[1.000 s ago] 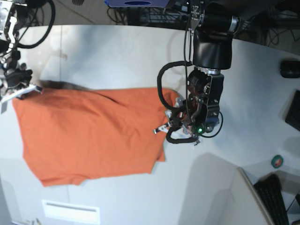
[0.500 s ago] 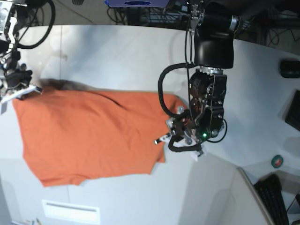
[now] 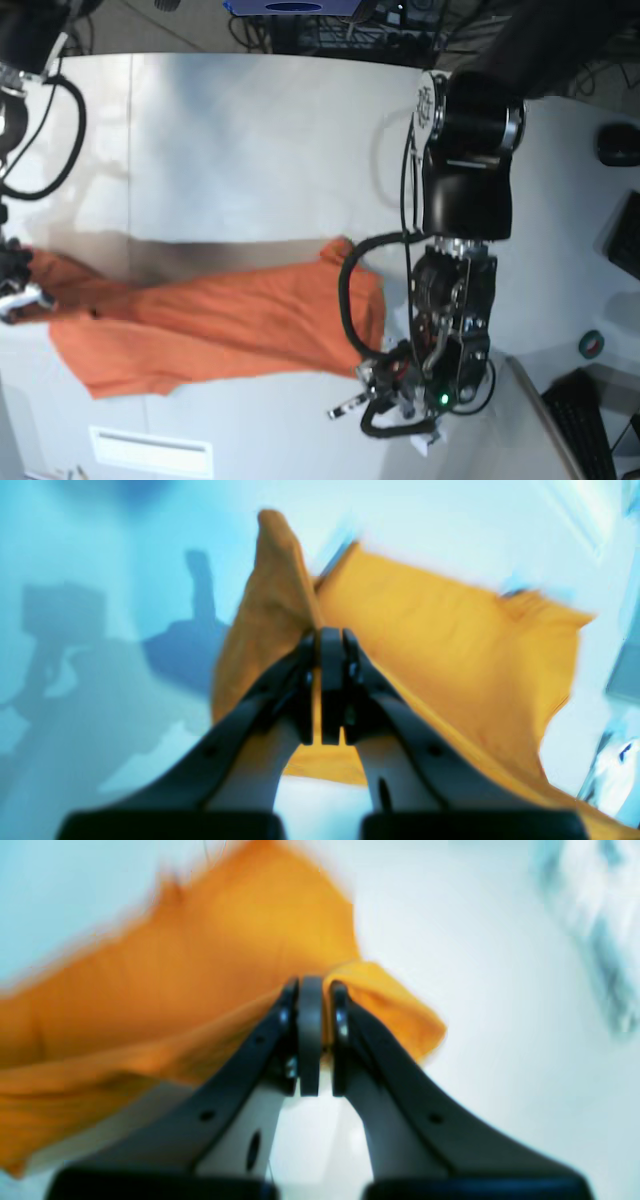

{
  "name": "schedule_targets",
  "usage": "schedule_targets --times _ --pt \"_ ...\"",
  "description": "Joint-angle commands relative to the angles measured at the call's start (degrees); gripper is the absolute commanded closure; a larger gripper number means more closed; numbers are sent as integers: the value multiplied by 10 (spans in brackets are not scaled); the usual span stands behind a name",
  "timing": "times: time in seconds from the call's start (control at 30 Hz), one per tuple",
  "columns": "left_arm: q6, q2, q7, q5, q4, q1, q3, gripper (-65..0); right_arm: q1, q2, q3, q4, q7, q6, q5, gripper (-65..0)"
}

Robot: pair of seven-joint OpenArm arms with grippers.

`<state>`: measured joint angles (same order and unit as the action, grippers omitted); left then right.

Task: Layout the t-shirt on the table in an organized manner, then fold the t-shirt properly
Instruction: 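Pull the t-shirt taut between both grippers, stretching it flat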

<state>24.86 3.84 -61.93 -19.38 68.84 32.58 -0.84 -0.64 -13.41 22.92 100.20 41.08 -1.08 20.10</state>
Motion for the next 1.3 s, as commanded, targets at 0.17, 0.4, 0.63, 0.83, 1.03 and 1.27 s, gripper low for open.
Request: schedule_targets --times 0.17,0.4,0.63,0.83,1.03,1.27 --pt "-5 28 72 -1 -131 198 -1 0 -180 -72 2 -70 -17 0 -1 0" --pt "-5 49 95 -2 -196 371 1 0 -348 -131 -29 -83 -17 1 -1 0" --pt "-3 47 40 -2 -39 251 -1 0 -268 -138 -53 -7 -17 1 -1 0" --pt "-3 35 7 4 113 38 -2 0 -92 -68 -24 4 -32 1 0 0" --pt "-4 23 11 4 140 -143 -2 0 64 -2 -26 -70 -133 1 0 0" --pt "-4 3 54 4 142 -270 -3 0 154 19 -28 -138 -192 1 0 0"
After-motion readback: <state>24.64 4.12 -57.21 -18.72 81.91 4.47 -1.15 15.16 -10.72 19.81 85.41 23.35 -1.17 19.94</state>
